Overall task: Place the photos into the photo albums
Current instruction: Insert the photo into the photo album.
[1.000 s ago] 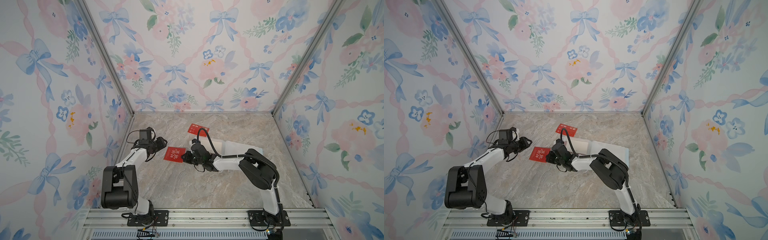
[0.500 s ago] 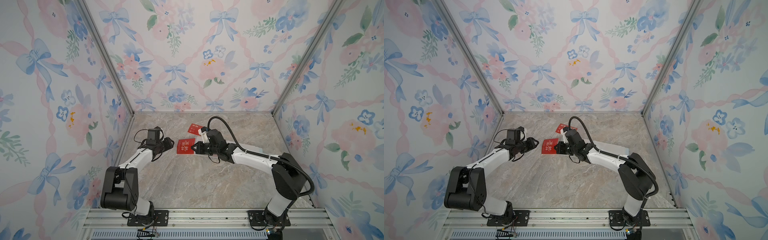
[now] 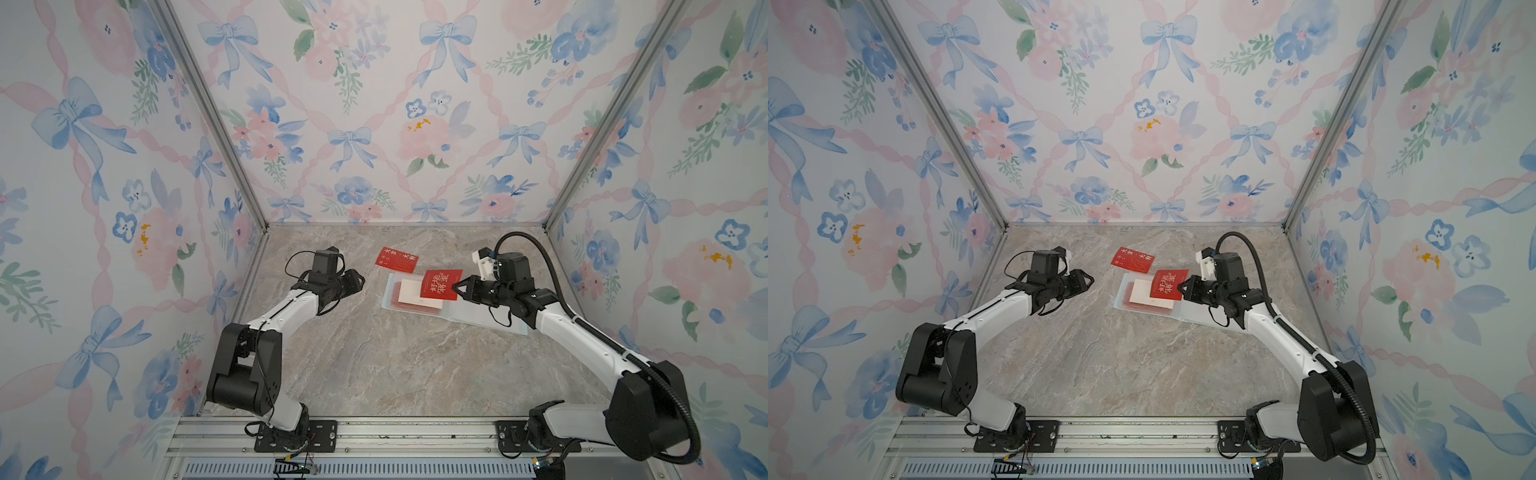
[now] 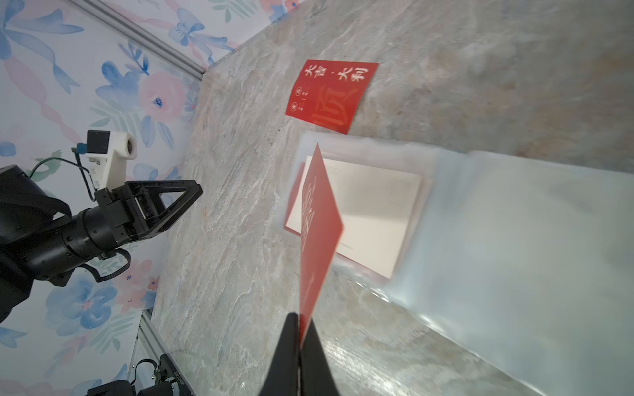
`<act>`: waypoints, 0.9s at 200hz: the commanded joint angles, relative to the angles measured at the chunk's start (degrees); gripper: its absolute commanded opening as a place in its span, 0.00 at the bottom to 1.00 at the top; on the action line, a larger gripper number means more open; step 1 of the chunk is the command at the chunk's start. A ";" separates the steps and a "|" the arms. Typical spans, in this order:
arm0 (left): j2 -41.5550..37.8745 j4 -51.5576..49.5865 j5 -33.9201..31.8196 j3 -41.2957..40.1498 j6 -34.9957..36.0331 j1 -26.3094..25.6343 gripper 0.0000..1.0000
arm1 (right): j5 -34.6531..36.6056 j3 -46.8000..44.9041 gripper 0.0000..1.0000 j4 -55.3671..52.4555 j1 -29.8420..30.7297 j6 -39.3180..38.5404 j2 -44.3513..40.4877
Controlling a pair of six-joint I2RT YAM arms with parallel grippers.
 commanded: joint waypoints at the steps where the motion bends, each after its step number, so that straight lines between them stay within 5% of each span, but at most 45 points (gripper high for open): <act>1: 2.18 -0.03 -0.28 1.99 -0.54 -1.46 0.42 | -3.43 -2.58 0.06 -4.24 -4.47 -2.17 -3.08; 72: 6.69 0.15 -1.02 4.74 -0.92 -6.56 0.42 | -7.27 -9.06 0.06 -5.28 -18.09 -4.88 -7.49; 180: 17.96 0.74 -1.34 12.34 -0.60 -9.20 0.41 | -12.24 -9.90 0.06 5.89 -18.13 -1.88 2.17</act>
